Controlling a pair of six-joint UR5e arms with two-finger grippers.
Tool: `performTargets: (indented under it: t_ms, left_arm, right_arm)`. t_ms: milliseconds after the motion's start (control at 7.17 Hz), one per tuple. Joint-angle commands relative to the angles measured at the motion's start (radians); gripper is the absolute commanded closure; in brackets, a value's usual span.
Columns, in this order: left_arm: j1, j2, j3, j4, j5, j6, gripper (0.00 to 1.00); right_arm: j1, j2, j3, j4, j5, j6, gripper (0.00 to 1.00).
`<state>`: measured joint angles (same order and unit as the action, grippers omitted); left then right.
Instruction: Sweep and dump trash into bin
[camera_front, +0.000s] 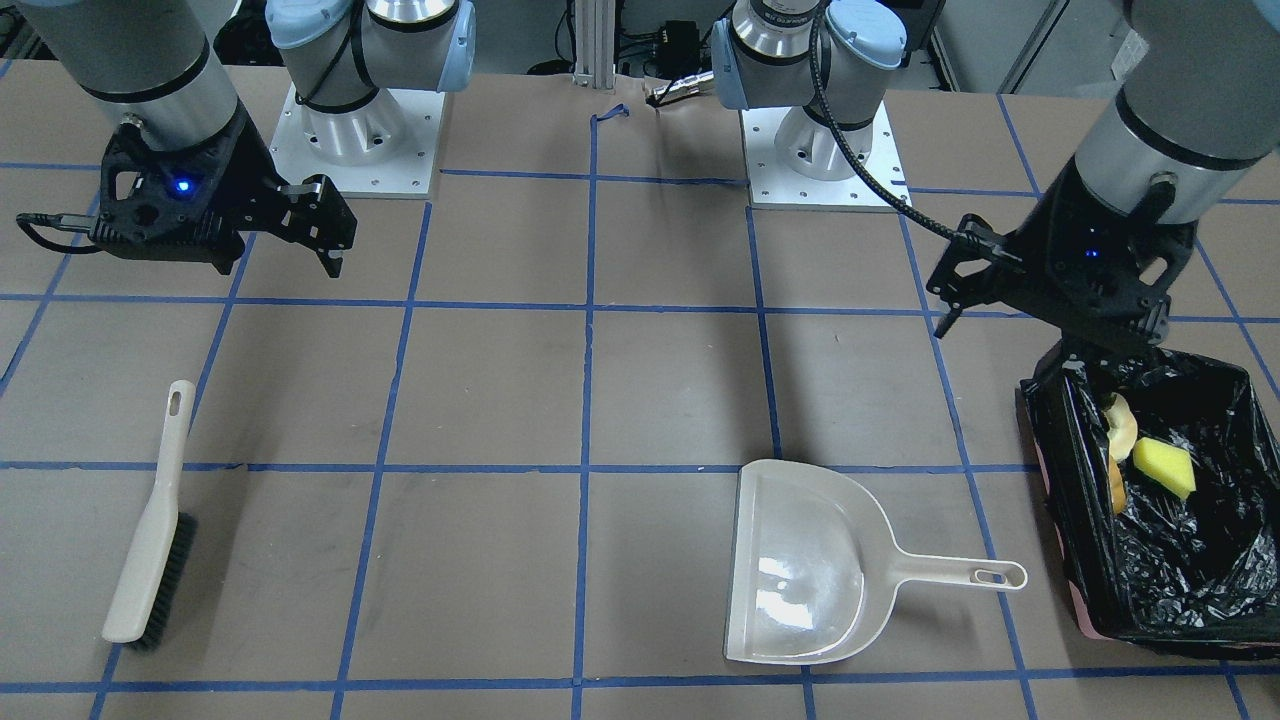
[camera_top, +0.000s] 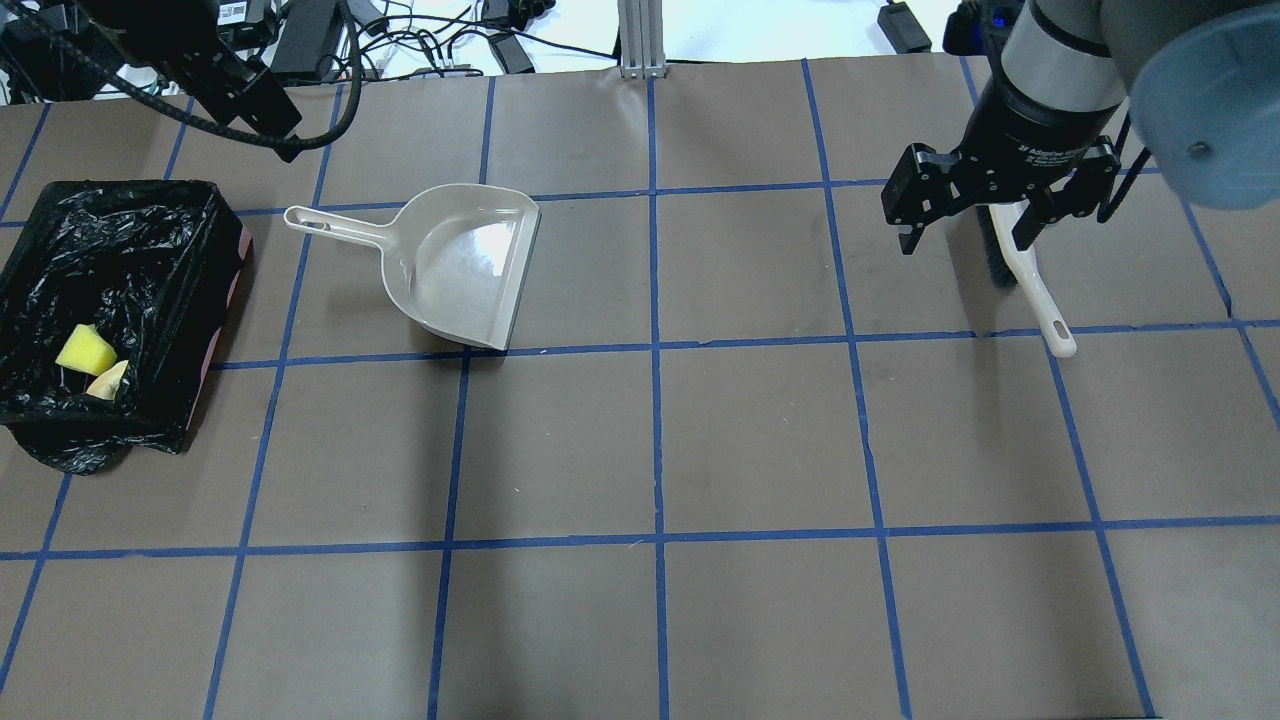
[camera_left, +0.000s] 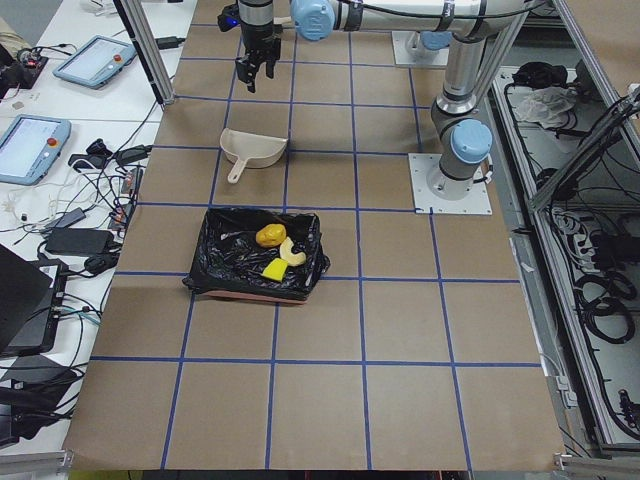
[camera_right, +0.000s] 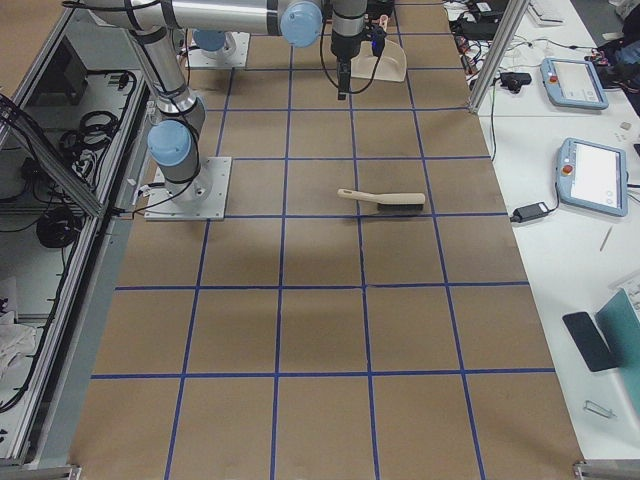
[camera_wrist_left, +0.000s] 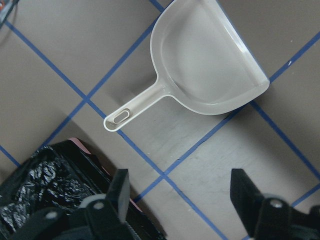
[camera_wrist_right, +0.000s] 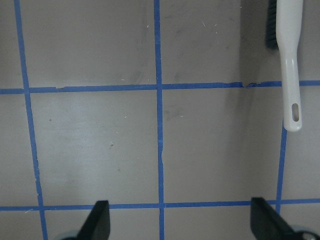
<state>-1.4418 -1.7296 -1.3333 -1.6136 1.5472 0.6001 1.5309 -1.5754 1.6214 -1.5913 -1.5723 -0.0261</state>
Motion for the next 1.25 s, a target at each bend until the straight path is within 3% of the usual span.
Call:
performTargets:
  t_ms: [0, 418, 697, 837, 976, 1115]
  left_arm:
    - [-0.002, 0.094, -0.079, -0.070, -0.036, -0.310, 0.00]
    - [-0.021, 0.194, -0.203, -0.091, -0.038, -0.589, 0.00]
    - [-0.112, 0.173, -0.214, -0.011, -0.029, -0.742, 0.00]
    - [-0.124, 0.183, -0.214, -0.005, -0.027, -0.743, 0.00]
    - [-0.124, 0.168, -0.216, 0.106, -0.030, -0.741, 0.00]
    - [-0.129, 0.165, -0.222, 0.125, -0.032, -0.743, 0.00]
  right_arm:
    - [0.000, 0.000, 0.000, 0.005, 0.000, 0.000, 0.00]
    - [0.000, -0.005, -0.002, -0.001, 0.018, -0.024, 0.00]
    - [0.000, -0.008, -0.002, -0.003, 0.015, -0.114, 0.00]
    - [0.000, -0.008, -0.002, -0.003, 0.014, -0.114, 0.00]
    - [0.000, -0.008, -0.002, -0.003, 0.009, -0.109, 0.00]
    - [0.000, -0.006, -0.002, -0.003, 0.011, -0.103, 0.00]
